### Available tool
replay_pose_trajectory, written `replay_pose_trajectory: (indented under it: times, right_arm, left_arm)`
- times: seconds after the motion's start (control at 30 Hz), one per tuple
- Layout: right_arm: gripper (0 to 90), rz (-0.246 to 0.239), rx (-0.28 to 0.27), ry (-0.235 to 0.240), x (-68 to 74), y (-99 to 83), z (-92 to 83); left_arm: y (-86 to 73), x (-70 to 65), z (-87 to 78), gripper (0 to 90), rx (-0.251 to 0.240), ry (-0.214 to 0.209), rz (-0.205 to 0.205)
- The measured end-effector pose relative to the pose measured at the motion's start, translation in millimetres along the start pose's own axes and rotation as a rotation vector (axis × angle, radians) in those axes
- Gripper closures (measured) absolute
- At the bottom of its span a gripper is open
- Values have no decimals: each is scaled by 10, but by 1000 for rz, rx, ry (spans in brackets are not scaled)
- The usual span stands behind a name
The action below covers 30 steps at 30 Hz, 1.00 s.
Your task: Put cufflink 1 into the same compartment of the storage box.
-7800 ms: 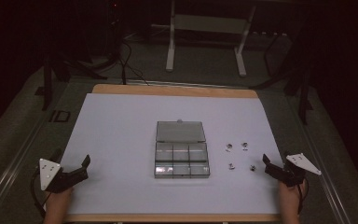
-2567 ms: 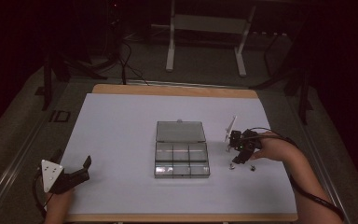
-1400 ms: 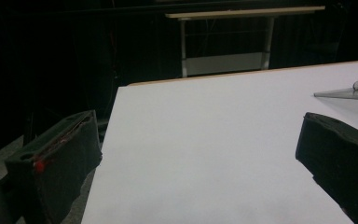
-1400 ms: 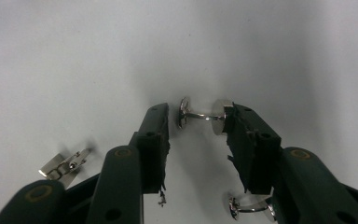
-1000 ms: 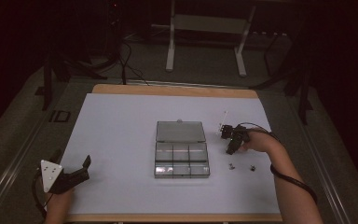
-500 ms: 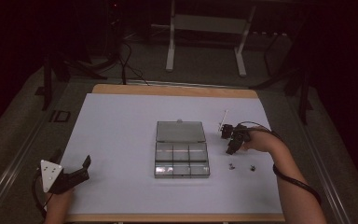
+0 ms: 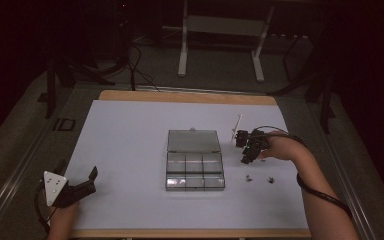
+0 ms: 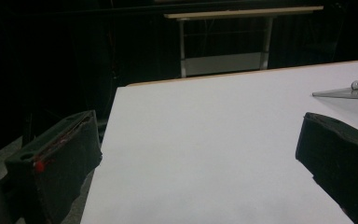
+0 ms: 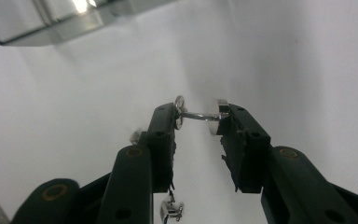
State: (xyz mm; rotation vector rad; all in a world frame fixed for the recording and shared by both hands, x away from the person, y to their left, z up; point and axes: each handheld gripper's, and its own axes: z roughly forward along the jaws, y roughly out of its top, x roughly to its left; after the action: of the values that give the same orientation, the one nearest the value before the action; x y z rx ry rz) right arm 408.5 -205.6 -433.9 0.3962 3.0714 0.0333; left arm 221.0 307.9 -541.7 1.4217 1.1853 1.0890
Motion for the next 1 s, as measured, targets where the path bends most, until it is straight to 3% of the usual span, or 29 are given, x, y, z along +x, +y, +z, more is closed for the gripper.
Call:
replay_pose_trajectory:
  times: [0.47,1.0]
  right_arm:
    - [647,-129,-28,-8,259,303,-259]
    - [647,-236,-55,-8,439,662,-323]
  left_arm:
    - [0,0,0,10,0,-1,1]
    - [0,4,1,10,1,-4,-1]
